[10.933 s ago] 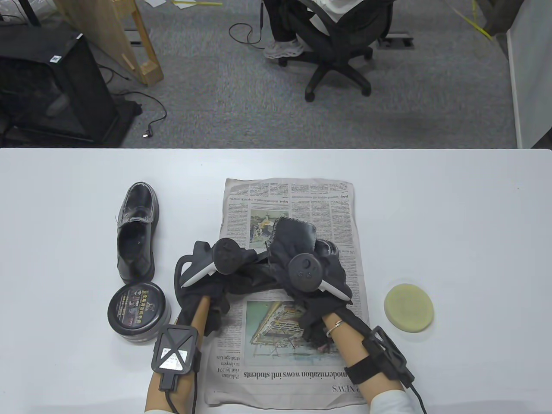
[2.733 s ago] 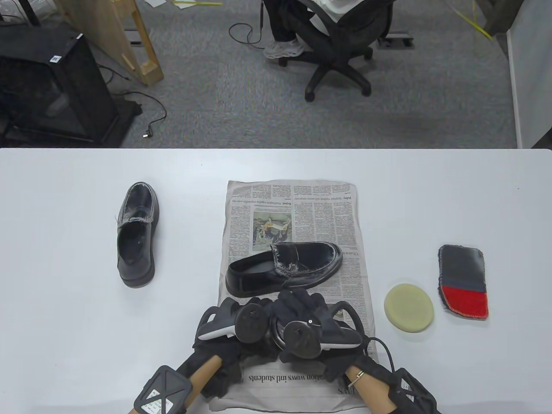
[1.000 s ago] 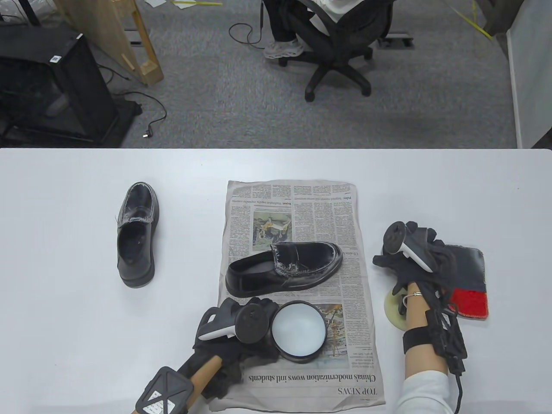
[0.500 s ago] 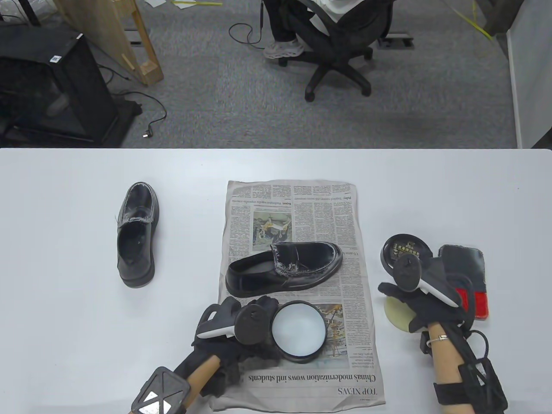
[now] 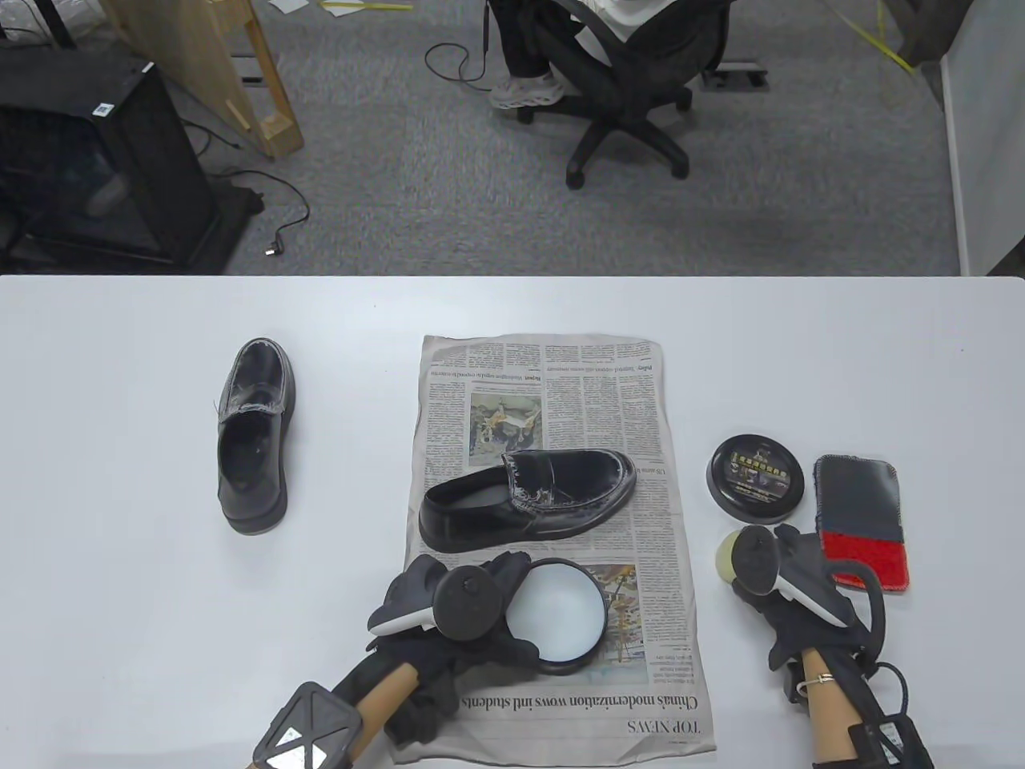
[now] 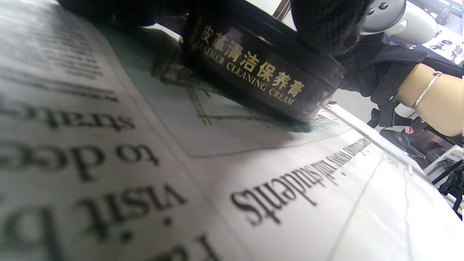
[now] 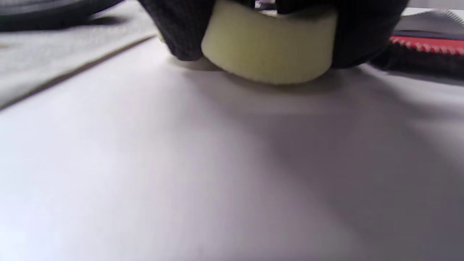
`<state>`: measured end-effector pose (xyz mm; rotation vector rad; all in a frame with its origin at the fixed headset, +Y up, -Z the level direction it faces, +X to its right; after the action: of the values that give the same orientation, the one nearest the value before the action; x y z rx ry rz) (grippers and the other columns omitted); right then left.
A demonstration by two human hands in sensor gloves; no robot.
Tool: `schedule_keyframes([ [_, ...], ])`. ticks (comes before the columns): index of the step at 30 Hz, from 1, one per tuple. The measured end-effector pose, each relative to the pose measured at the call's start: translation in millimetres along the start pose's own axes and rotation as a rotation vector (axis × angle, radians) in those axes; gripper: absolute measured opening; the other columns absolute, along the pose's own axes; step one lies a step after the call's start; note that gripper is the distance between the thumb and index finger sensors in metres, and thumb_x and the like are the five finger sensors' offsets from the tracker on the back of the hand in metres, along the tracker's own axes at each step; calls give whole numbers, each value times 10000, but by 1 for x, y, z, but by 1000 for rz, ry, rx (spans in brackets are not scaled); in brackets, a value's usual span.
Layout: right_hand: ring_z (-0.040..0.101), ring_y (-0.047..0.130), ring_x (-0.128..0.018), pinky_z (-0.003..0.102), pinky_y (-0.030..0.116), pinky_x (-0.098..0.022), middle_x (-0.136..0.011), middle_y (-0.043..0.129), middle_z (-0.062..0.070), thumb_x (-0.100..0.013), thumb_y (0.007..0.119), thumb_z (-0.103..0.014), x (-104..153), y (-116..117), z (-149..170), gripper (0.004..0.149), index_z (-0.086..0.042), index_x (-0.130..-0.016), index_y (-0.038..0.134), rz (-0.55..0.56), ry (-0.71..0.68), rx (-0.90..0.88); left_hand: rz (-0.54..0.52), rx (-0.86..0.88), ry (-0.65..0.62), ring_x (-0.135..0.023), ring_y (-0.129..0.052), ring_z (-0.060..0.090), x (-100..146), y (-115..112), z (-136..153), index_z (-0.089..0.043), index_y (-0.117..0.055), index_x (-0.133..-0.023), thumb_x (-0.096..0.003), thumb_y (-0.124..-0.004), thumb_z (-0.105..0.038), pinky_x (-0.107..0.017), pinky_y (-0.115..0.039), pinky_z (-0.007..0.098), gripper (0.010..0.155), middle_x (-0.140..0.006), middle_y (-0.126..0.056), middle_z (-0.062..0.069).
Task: Dip and apply leather care cream with polishing sponge on shoes
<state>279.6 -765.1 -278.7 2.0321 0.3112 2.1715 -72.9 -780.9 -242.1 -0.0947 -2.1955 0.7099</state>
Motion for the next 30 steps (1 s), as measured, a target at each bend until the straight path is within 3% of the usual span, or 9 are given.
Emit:
schedule_keyframes([
  [4,435,723,-918,470,763,-669,-1115,578,173,-560,711,-362,22,-33,-12,497,-218,-1027,620,177,-120,-199,-1,-3,6,-1045,-422,545,0,0,0,-9,-155,-1159,-508,-722,-560,-711,-453,662,1025,-1207,-306,340],
  [5,437,702,-945,488,747,-680,-1125,572,141,-553,720,-366,33,-44,-30,498,-225,-1022,628,258,-213,-249,-2,-4,7,-1045,-423,544,0,0,0,-12,-157,-1160,-505,-724,-562,-713,-451,661,1026,-1208,-312,337],
  [7,412,682,-975,480,735,-695,-1133,577,78,-541,731,-384,51,-54,-67,498,-248,-1011,640,312,-371,-244,-4,-2,10,-1049,-422,534,0,1,1,-22,-159,-1162,-500,-725,-566,-715,-449,655,1027,-1210,-317,330],
  [11,328,696,-991,427,738,-718,-1126,601,-36,-512,746,-404,87,-42,-168,484,-325,-980,651,349,-722,-19,-8,-5,15,-1052,-429,523,0,1,1,-31,-167,-1164,-494,-729,-567,-718,-453,650,1026,-1212,-327,321],
  [15,260,767,-934,369,775,-700,-1056,691,-102,-488,771,-393,85,-17,-216,442,-387,-919,670,401,-789,274,-8,-4,17,-1053,-433,517,0,1,1,-36,-172,-1165,-490,-733,-566,-721,-455,645,1025,-1213,-336,316],
  [18,253,790,-898,359,768,-691,-1020,719,-101,-501,779,-347,81,-10,-224,419,-388,-904,674,315,-808,273,-10,-7,19,-1054,-435,515,0,1,1,-39,-174,-1165,-488,-731,-565,-722,-456,643,1022,-1214,-338,313],
  [21,243,798,-888,348,775,-690,-1013,705,-86,-508,769,-331,85,-7,-234,418,-371,-909,656,299,-826,384,-4,-16,21,-1053,-440,515,-1,2,1,-38,-176,-1164,-485,-731,-564,-721,-461,646,1023,-1213,-343,313],
  [26,267,792,-906,374,772,-693,-1031,725,-73,-518,770,-317,79,-21,-228,419,-374,-921,671,184,-826,248,-15,-39,33,-1055,-472,498,-1,3,2,-46,-199,-1169,-477,-728,-576,-720,-486,641,1020,-1213,-383,300],
  [30,274,772,-932,390,760,-712,-1038,715,-87,-524,768,-314,87,-15,-232,413,-384,-918,667,129,-861,310,-7,-49,37,-1055,-480,494,-1,3,2,-48,-201,-1170,-475,-728,-576,-719,-495,640,1019,-1214,-394,294],
])
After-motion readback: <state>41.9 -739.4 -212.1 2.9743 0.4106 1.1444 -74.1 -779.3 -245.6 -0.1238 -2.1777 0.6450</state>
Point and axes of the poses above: the tracker on the back of each hand, its own z axis roughly to the little-finger side, its own x axis roughly from the fingertips to the wrist, y = z × x, the point moved 3 cm from there along -x, roughly from the wrist to the fingertips
